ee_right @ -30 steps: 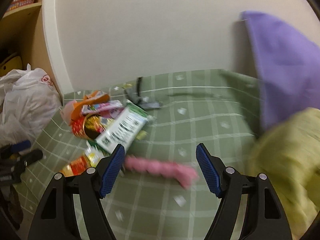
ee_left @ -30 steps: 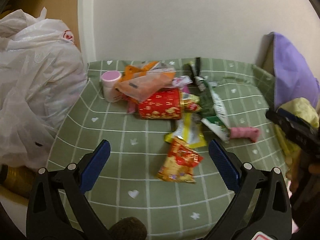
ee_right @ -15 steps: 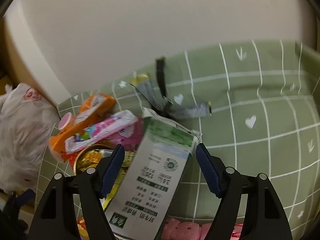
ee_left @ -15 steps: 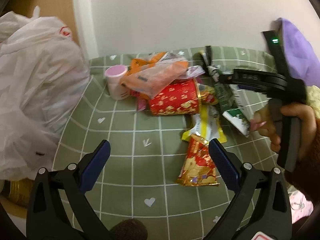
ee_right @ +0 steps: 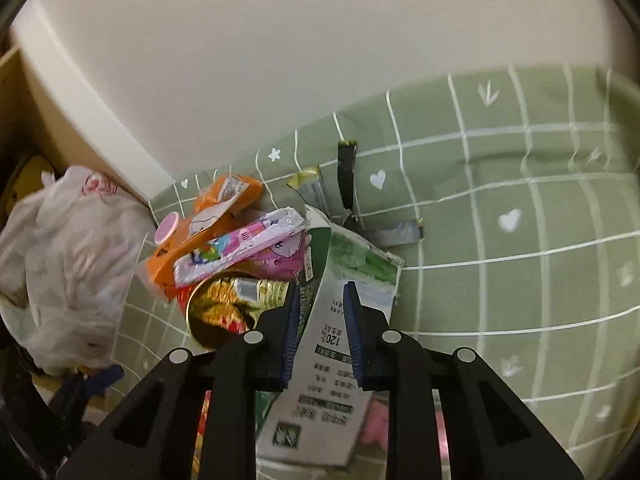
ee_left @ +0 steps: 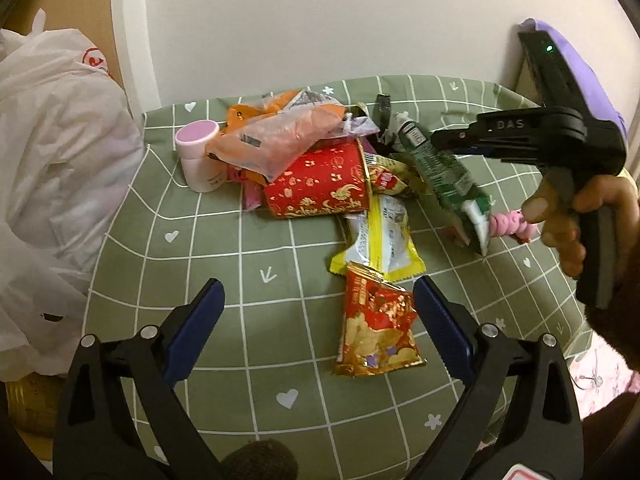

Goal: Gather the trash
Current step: 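Grasp the red chip bag with the left tool while the right tool grasps the milk carton, then lift the chip bag and milk carton and carry both toward the yellow-green bag, then open the left tool over the bag while the right tool drops the carton in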

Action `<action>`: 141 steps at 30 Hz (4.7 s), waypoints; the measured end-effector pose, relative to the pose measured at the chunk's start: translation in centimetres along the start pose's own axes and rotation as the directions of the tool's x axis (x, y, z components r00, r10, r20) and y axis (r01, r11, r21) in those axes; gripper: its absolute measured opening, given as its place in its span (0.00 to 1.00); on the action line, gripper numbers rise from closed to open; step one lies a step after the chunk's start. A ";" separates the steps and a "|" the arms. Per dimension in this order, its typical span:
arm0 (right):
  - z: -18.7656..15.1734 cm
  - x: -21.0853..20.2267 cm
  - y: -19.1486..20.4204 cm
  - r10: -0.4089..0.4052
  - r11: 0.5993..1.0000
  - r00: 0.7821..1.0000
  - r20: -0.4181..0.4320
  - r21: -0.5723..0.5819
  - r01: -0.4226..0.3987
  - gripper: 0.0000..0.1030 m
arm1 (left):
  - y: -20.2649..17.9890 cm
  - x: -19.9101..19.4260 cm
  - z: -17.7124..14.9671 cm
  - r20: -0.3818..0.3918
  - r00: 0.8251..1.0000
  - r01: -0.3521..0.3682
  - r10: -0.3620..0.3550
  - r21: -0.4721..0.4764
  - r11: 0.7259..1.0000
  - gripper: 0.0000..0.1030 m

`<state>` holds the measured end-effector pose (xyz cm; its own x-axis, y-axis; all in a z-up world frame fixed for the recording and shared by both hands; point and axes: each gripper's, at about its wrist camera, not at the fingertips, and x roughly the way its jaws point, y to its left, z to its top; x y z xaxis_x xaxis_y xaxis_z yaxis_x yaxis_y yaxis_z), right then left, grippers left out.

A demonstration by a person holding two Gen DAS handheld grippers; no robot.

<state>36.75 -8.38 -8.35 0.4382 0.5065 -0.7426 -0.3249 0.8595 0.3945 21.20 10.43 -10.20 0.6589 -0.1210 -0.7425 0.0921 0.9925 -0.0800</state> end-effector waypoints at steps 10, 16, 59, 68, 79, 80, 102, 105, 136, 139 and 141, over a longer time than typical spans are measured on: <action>-3.1 -5.7 -2.8 -0.170 0.985 0.984 0.057 0.008 0.170 0.22 | -1.2 2.1 -1.1 -0.088 0.989 0.118 -0.117 -0.001 0.993 0.77; -3.5 -8.2 -4.2 -0.148 0.989 0.980 0.129 0.005 0.149 0.52 | -1.3 4.8 -1.2 -0.166 0.980 0.108 -0.113 -0.040 0.993 0.40; 1.7 -7.4 2.1 -0.075 0.992 0.986 0.146 -0.088 0.089 0.54 | 2.1 -2.8 9.2 0.165 0.983 0.102 -0.082 -0.116 0.988 0.34; -0.8 -13.9 -0.4 -0.205 0.965 0.936 0.286 -0.100 0.242 0.54 | -3.2 -3.0 10.9 0.204 0.955 0.219 -0.216 0.006 0.976 0.37; -9.4 -11.2 -7.1 -0.308 0.951 0.943 0.123 0.033 0.306 0.54 | -8.7 1.3 9.4 0.054 0.954 0.289 -0.295 0.096 0.953 0.37; -9.8 -10.8 -7.6 -0.291 0.957 0.951 0.101 0.044 0.288 0.54 | -8.9 1.3 9.2 0.049 0.954 0.290 -0.296 0.100 0.952 0.37; -5.3 -13.1 -6.3 -0.230 0.973 0.972 0.039 0.033 0.229 0.55 | -8.9 1.1 8.8 0.040 0.959 0.278 -0.282 0.093 0.956 0.39; -4.4 -16.8 -5.4 -0.233 0.972 0.963 0.138 0.029 0.231 0.55 | -9.3 0.7 9.5 0.053 0.948 0.309 -0.314 0.090 0.947 0.39; -13.6 -43.1 -16.1 -0.715 0.691 0.576 0.395 0.524 0.499 0.55 | -41.5 8.3 13.1 -0.289 0.820 0.562 -0.494 0.564 0.605 0.33; -12.5 -41.7 -16.9 -0.671 0.733 0.602 0.433 0.513 0.447 0.55 | -40.7 8.0 13.0 -0.358 0.743 0.663 -0.565 0.509 0.549 0.34; -11.9 -40.7 -17.2 -0.652 0.751 0.612 0.447 0.495 0.438 0.55 | -40.4 8.0 12.1 -0.367 0.748 0.656 -0.553 0.533 0.534 0.34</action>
<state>14.49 -44.59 8.66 0.8548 -0.2198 -0.4701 0.3628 0.9008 0.2385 31.79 -30.82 -4.86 0.1684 -0.6334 -0.7553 0.8794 0.4426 -0.1751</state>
